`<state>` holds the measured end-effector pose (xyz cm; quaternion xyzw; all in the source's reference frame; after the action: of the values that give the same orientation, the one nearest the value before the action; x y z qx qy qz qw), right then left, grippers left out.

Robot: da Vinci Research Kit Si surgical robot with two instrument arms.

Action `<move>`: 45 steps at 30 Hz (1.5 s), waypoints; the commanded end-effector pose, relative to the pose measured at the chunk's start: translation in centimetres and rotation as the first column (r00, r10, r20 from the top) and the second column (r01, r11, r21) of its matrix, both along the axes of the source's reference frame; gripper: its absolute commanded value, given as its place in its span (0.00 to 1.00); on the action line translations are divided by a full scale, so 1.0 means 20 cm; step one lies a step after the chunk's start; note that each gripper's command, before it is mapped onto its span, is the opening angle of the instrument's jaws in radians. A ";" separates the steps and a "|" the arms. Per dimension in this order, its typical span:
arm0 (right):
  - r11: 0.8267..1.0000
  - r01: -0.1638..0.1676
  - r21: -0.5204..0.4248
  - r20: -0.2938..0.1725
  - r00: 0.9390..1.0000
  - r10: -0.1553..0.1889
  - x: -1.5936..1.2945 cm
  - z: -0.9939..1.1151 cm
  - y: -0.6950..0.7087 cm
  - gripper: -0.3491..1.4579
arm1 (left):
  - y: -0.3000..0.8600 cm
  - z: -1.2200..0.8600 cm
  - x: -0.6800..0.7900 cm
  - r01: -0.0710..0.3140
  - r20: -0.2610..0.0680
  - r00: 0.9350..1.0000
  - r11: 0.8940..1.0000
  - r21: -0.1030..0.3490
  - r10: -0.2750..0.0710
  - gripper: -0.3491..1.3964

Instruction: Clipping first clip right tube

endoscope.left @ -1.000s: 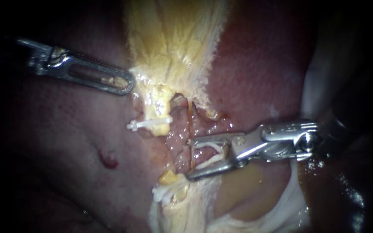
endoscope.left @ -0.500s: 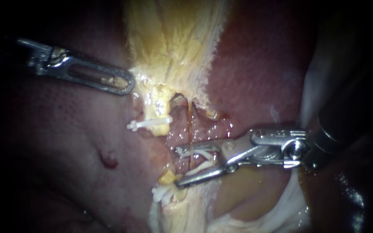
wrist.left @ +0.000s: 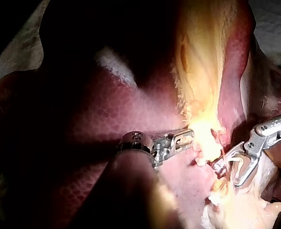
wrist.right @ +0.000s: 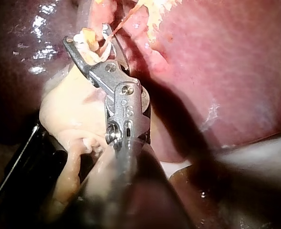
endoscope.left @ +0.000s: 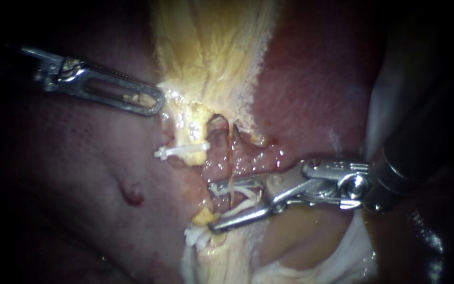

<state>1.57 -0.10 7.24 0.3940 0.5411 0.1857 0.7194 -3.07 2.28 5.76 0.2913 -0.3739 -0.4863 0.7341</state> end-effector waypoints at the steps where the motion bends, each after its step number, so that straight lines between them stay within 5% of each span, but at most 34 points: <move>1: 1.000 0.005 0.001 -0.001 1.000 -0.005 0.000 0.000 -0.001 0.47 | 0.000 0.000 0.000 0.000 0.000 1.000 1.000 0.000 0.000 0.00; 15: 0.998 0.021 0.057 -0.019 1.000 -0.020 0.001 -0.003 -0.005 0.47 | 0.000 0.000 0.000 0.000 0.000 1.000 1.000 0.000 0.000 0.00; 24: 0.992 0.065 0.110 -0.084 0.995 -0.056 0.001 -0.014 -0.009 0.47 | 0.000 0.001 0.000 0.000 0.000 1.000 1.000 0.000 0.000 0.00; 34: 0.988 0.072 0.133 -0.120 0.991 -0.056 0.001 -0.025 -0.009 0.47 | 0.000 0.001 0.000 0.000 0.000 1.000 1.000 0.000 0.000 0.00; 45: 0.988 0.073 0.134 -0.120 0.991 -0.057 -0.001 -0.022 -0.007 0.42 | 0.000 0.001 0.000 0.000 0.000 1.000 1.000 0.000 0.000 0.00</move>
<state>1.53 -0.22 6.81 0.4709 0.5548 0.1756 0.6630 -3.07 2.29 5.78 0.2913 -0.3738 -0.4864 0.7340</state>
